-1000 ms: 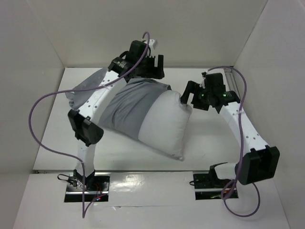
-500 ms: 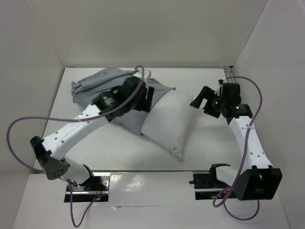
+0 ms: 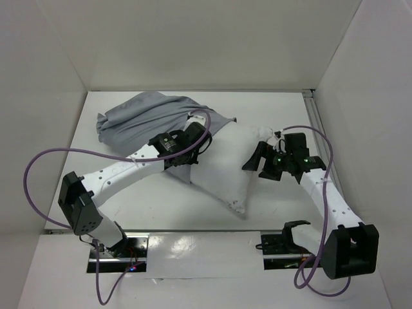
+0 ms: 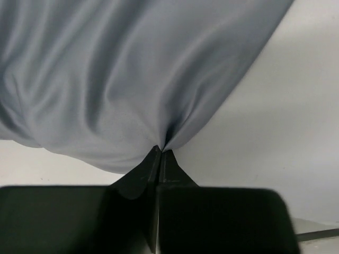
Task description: Put the pillow into the pillowcase
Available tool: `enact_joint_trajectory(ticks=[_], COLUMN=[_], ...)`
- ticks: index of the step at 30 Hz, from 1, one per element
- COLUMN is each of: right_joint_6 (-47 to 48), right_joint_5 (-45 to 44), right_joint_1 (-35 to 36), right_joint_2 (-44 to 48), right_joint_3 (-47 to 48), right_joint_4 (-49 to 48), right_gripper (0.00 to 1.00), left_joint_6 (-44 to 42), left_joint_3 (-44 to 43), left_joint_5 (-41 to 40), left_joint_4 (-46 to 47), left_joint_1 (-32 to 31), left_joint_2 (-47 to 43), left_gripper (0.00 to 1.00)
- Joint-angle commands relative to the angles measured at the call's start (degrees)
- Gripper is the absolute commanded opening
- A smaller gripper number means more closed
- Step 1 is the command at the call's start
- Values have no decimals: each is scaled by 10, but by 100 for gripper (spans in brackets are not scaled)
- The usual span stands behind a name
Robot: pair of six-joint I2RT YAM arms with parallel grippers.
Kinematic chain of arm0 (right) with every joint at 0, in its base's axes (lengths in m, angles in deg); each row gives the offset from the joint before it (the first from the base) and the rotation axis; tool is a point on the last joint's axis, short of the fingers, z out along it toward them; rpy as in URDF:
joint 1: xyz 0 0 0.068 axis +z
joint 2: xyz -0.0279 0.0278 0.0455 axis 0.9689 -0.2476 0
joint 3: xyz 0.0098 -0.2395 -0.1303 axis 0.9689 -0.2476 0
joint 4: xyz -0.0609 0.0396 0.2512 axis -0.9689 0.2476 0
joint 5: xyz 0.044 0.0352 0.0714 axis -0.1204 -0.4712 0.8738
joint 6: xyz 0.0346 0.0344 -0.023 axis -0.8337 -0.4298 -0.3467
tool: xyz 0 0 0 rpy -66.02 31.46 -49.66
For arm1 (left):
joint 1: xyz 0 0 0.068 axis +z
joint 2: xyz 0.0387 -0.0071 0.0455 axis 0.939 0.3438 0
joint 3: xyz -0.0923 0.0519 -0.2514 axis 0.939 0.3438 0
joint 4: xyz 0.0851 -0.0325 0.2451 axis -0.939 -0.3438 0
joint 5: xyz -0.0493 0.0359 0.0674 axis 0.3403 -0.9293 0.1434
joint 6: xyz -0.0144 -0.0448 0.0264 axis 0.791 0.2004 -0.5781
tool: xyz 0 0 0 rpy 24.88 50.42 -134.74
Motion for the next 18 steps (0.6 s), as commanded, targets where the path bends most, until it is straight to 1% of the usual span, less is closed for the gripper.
enact_joint_trajectory(ticks=[1, 2, 3, 4, 5, 6, 7, 8, 9, 10, 11, 12, 13, 14, 15, 16, 17, 18], right_joint_6=[-21, -30, -53, -70, -92, -114, -138, -138, -138, -138, -138, -138, -138, -138, -146, -164, -178, -196], right_joint_5=[35, 54, 66, 105, 121, 129, 138, 164, 172, 172, 180, 171, 160, 152, 143, 137, 137, 137], right_joint_1=[18, 25, 33, 39, 46, 52, 59, 59, 59, 64, 64, 64, 64, 70, 70, 87, 94, 102], right_joint_2=[-8, -21, -29, -46, -54, -67, -85, -126, -143, -153, -153, -145, -135, -127, -112, -106, -106, -118], right_joint_3=[-16, -25, -31, -36, -43, -43, -23, 5, 37, 101, 123, 154, 154, 154, 139, 84, 49, 16], right_joint_4=[-90, -111, -163, -202, -253, -346, -377, -390, -383, -383, -383, -383, -378, -378, -400, -423, -450, -480], right_gripper=[92, 84, 76, 66, 44, 30, 18, 9, 0, 0, 0, 0, 0, 0, 0, 0, 0, 0], left_joint_6=[0, -7, -7, -22, -30, -40, -64, -74, -82, -89, -95, -95, -89, -65, -50, -19, -1, 13], left_joint_3=[-35, -41, -59, -73, -92, -141, -176, -216, -325, -394, -469, -624, -678, -697, -635, -573, -510, -462], left_joint_5=[1, 14, 49, 74, 104, 176, 228, 284, 408, 469, 523, 607, 638, 672, 726, 742, 748, 755], left_joint_4=[6, 6, 6, 6, 6, 19, 19, 27, 27, 19, 7, -7, -17, 4, 37, 78, 123, 178], left_joint_1=[-3, -8, -8, -21, -21, -29, -30, -30, -30, -30, -35, -35, -28, -3, 14, 31, 62, 77], left_joint_2=[9, 9, 16, 16, 25, 45, 59, 75, 96, 153, 188, 224, 256, 284, 275, 259, 225, 217], left_gripper=[5, 0, 0, 0, 0, 0, 0, 0, 0, 0, 0, 0, 0, 0, 0, 0, 0, 0])
